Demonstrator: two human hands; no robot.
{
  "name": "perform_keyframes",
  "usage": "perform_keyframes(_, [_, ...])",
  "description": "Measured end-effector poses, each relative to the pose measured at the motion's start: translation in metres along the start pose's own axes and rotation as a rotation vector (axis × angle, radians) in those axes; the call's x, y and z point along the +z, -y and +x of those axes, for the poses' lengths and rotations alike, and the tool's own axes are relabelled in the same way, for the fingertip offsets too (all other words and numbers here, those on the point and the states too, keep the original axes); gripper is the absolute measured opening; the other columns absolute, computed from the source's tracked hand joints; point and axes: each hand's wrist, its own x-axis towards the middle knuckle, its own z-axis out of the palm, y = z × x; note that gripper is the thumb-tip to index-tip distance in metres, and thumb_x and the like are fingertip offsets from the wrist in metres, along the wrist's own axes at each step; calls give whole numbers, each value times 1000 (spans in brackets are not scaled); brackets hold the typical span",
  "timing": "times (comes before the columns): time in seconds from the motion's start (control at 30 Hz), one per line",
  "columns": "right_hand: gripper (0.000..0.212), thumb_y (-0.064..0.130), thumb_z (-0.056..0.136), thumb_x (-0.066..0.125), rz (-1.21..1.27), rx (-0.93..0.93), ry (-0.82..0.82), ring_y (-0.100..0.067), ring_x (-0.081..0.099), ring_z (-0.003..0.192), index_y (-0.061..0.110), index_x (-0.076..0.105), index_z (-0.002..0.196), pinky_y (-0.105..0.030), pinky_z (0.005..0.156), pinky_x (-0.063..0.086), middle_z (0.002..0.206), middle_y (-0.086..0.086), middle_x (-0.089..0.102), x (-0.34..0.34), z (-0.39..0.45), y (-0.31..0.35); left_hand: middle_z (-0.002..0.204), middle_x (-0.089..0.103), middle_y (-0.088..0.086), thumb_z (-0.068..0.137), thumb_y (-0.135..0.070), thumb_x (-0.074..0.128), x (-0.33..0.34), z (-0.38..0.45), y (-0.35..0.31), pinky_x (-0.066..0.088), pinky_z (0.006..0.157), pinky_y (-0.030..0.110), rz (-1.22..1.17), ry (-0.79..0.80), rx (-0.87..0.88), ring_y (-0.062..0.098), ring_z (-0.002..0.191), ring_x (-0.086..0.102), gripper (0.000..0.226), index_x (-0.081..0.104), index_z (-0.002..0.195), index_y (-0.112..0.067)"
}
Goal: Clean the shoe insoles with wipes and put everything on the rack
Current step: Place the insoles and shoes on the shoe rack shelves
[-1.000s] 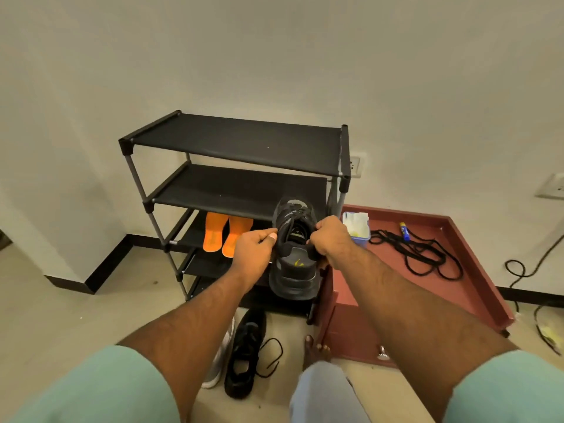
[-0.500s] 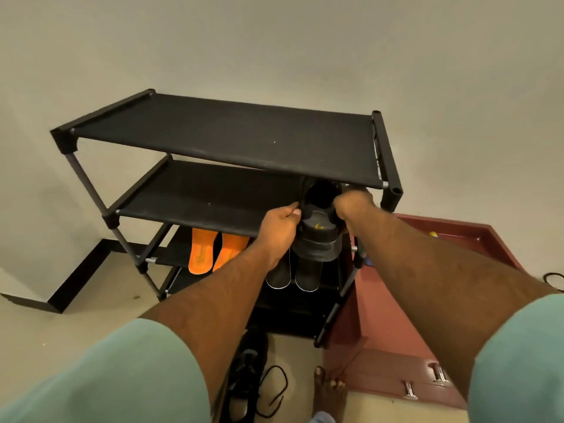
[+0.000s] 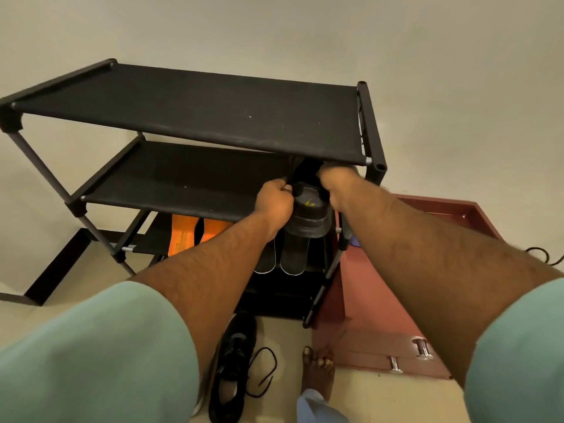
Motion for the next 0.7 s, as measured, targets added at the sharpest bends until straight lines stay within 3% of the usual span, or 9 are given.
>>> perform_keyframes(0.07, [26,10,93,47,-5,-59,-72,-20,57,86,9,57,117,-27,66,49,113,-8,60,7,-12,-2,127,62,7,105,-14,41,-4,-11,-2,45,107,39,26,-12,17,24,119,58,36,55,138,-11])
perform_keyframes(0.17, [38,9,85,51,-87,-177,-97,-31,57,105,11,53,123,-38,87,52,123,-14,54,12,-42,-13,142,53,8,104,-13,45,-15,-32,-1,35,113,29,122,-6,77,24,134,47,43,45,146,-7])
perform_keyframes(0.23, [44,14,89,51,-204,-279,-138,-31,46,123,14,48,133,-39,103,42,139,-14,41,8,-69,-24,144,52,9,102,-12,50,-24,-54,2,33,107,21,232,17,102,23,136,45,46,44,147,-7])
perform_keyframes(0.3, [51,16,95,49,-279,-355,-129,-26,27,139,16,36,144,-33,112,27,152,-9,24,4,-99,-39,143,54,9,99,-11,55,-34,-81,8,35,108,23,339,40,148,23,136,47,48,46,146,-8])
perform_keyframes(0.4, [50,12,95,49,-286,-423,-100,-21,19,143,15,36,144,-26,112,21,155,-7,18,2,-142,-57,138,58,8,96,-8,58,-48,-124,17,35,103,19,414,24,197,21,131,51,46,52,142,-9])
perform_keyframes(0.57, [36,6,92,53,-308,-578,-30,-17,43,124,7,56,128,-5,95,21,137,-9,40,12,-195,-91,139,58,7,98,-5,53,-78,-198,40,35,107,21,436,23,187,20,132,50,42,54,139,-7])
perform_keyframes(0.7, [22,7,92,54,-371,-518,124,-18,56,106,7,66,111,-5,85,31,116,-7,55,36,-211,-132,133,63,7,97,-7,53,-101,-230,89,38,96,18,449,-32,74,19,124,57,39,58,136,-10])
